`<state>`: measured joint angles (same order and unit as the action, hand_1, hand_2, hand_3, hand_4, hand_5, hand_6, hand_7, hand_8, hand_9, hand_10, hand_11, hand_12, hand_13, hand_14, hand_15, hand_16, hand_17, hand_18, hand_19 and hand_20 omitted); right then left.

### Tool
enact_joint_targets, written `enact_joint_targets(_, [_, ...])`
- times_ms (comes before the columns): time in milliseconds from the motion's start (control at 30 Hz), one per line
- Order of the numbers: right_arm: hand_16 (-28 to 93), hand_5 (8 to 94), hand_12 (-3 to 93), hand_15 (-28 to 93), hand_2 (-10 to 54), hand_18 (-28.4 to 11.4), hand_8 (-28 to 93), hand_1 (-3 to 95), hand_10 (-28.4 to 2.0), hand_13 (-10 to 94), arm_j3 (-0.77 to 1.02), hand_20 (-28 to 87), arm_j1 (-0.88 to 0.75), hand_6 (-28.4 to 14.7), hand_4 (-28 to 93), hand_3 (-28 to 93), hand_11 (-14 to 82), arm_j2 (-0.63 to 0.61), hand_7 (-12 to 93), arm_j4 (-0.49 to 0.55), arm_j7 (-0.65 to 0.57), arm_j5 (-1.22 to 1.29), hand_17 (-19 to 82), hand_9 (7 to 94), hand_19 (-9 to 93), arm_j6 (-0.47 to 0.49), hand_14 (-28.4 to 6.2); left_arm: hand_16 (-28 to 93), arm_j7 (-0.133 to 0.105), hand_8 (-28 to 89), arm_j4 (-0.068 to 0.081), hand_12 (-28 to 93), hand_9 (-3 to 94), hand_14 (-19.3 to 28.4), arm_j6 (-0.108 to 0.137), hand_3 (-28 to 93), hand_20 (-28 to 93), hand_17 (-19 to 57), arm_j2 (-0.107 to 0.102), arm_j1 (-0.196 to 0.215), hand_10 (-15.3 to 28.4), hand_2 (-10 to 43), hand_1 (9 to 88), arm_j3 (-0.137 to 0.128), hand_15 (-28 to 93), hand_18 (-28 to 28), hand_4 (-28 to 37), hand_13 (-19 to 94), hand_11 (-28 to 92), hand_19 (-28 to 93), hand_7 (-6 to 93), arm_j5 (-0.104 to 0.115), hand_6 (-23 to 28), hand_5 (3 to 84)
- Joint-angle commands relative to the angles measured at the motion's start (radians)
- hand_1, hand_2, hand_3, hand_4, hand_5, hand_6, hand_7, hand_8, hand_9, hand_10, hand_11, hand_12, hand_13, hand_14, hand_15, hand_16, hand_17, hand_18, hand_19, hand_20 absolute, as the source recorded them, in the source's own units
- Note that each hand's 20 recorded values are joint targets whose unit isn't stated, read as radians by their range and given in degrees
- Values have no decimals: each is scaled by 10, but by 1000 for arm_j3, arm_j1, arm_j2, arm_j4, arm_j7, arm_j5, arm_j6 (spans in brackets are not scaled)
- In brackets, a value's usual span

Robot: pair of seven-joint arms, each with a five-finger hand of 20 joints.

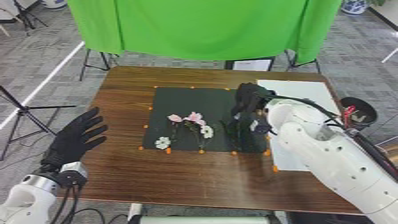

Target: Arrange flowers

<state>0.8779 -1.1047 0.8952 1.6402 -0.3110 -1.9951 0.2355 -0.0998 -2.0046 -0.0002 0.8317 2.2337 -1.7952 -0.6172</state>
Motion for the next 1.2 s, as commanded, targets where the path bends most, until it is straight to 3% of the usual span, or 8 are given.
enact_joint_targets(33, [335, 769, 422, 767, -95, -184, 33, 459, -70, 712, 11, 521, -11, 26, -283, 771, 404, 9, 447, 8, 32, 3, 383, 836, 932, 43, -70, 13, 7, -109, 3, 190, 161, 137, -9, 699, 103, -121, -1, 2, 105, -42, 245, 4, 291, 201, -283, 120, 187, 385, 195, 0, 37, 216])
enact_joint_targets(467, [334, 743, 469, 763, -42, -183, 16, 437, -55, 694, 4, 515, -6, 23, -282, 846, 320, 14, 398, -1, 32, 31, 371, 833, 925, 2, -69, 13, 8, -109, 5, 191, 161, 137, -13, 701, 103, -121, 2, -2, 104, -42, 244, 3, 291, 201, -283, 120, 188, 384, 196, 0, 37, 216])
enact_joint_targets(633, [333, 723, 340, 767, 62, -184, 9, 371, -81, 680, 6, 521, -4, 19, -278, 845, 415, 16, 370, -3, 18, 59, 360, 795, 924, 1, -76, 12, 6, -108, 5, 190, 161, 137, -10, 706, 104, -121, 2, -3, 104, -42, 243, 4, 290, 201, -283, 120, 189, 385, 196, -1, 36, 216])
enact_joint_targets(867, [328, 681, 325, 773, 159, -183, -3, 336, -92, 657, 9, 523, -4, 6, -254, 864, 429, 17, 355, -3, 16, 56, 343, 756, 922, 7, -79, 14, 5, -109, 3, 190, 162, 137, -8, 706, 104, -121, 4, 0, 104, -41, 243, 3, 290, 201, -283, 119, 188, 385, 196, 0, 36, 216])
enact_joint_targets(967, [325, 678, 325, 774, 152, -183, -6, 331, -92, 655, 5, 523, -5, 5, -237, 869, 430, 11, 356, 0, 10, 25, 342, 754, 921, -13, -79, 14, 5, -109, 2, 189, 161, 137, -8, 706, 104, -121, 5, 2, 104, -41, 243, 1, 290, 201, -283, 119, 188, 385, 196, 0, 37, 216])
enact_joint_targets(1067, [323, 672, 339, 775, 77, -182, -5, 325, -93, 655, 9, 522, -9, 4, -258, 869, 427, 6, 366, 3, 21, 43, 341, 749, 921, -50, -79, 13, 5, -109, 2, 188, 162, 137, -7, 705, 103, -120, 7, 3, 104, -41, 243, -1, 289, 201, -283, 120, 188, 385, 196, -2, 36, 216])
enact_joint_targets(1167, [321, 558, 384, 786, 29, -184, 0, 309, -109, 622, 12, 521, -13, -12, -273, 891, 457, 12, 442, 7, 52, 61, 338, 628, 923, -46, -92, 13, 6, -109, 1, 189, 161, 138, -7, 707, 103, -120, 10, 5, 104, -41, 242, -2, 290, 201, -283, 120, 188, 385, 195, -3, 37, 216])
enact_joint_targets(1200, [310, 513, 343, 792, 35, -186, -55, 300, -113, 605, 13, 519, -14, -15, -266, 910, 467, 15, 457, 4, 72, 45, 336, 557, 924, -41, -95, 13, 5, -109, 1, 189, 161, 137, -6, 706, 103, -120, 8, 4, 104, -41, 243, 0, 290, 201, -283, 120, 188, 385, 195, -1, 37, 216])
